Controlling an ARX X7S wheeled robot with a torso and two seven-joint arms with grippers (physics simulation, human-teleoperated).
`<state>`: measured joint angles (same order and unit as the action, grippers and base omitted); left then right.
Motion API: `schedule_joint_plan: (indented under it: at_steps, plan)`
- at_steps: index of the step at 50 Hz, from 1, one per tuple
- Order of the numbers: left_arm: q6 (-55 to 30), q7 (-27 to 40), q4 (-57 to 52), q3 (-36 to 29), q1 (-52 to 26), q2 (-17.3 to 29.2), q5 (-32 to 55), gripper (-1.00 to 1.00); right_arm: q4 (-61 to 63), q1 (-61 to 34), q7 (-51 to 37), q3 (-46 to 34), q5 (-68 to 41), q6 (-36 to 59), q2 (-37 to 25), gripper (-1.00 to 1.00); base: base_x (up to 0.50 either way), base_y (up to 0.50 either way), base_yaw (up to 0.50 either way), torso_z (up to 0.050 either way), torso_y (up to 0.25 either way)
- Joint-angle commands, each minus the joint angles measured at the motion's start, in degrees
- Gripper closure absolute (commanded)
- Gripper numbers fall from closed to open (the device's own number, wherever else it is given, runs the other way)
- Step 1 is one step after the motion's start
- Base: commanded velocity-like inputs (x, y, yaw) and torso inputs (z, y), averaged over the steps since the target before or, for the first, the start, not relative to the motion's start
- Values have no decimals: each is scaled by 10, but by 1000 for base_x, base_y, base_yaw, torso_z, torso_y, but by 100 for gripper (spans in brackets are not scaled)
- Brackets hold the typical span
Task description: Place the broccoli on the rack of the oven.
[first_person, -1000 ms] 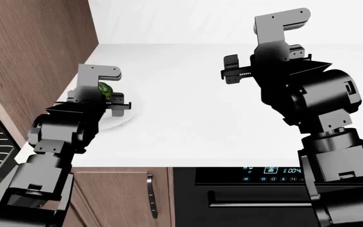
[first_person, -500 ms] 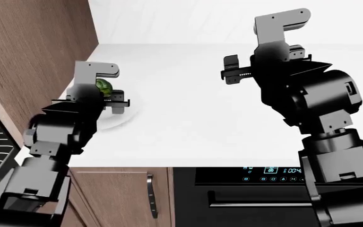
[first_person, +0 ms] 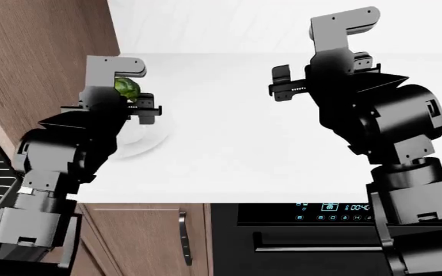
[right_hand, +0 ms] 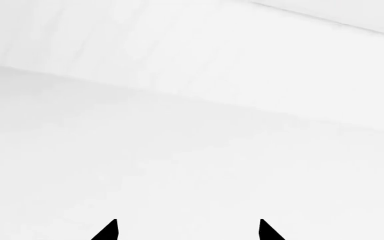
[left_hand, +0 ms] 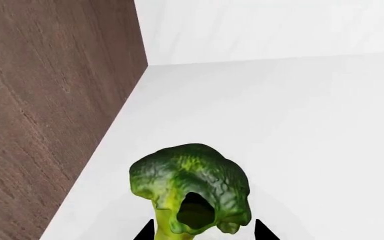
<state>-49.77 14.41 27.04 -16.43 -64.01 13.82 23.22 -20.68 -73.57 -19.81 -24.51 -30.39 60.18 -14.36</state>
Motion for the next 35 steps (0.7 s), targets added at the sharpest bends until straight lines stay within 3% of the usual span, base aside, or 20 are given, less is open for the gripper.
schedule_joint_plan:
  at_steps: [1,7,35]
  plan:
    - [-39,22,-74,17,5,6,24,100,21,-3,0,-4,-5,10,-4,-100,0,0,0,0,0]
    - [-76,36,-140,26,7,7,42,100,45,-2,-3,-7,-7,17,-10,-100,0,0,0,0,0]
    - [-122,69,-241,54,16,7,78,100,74,8,-11,-14,-9,22,-23,-100,0,0,0,0,1]
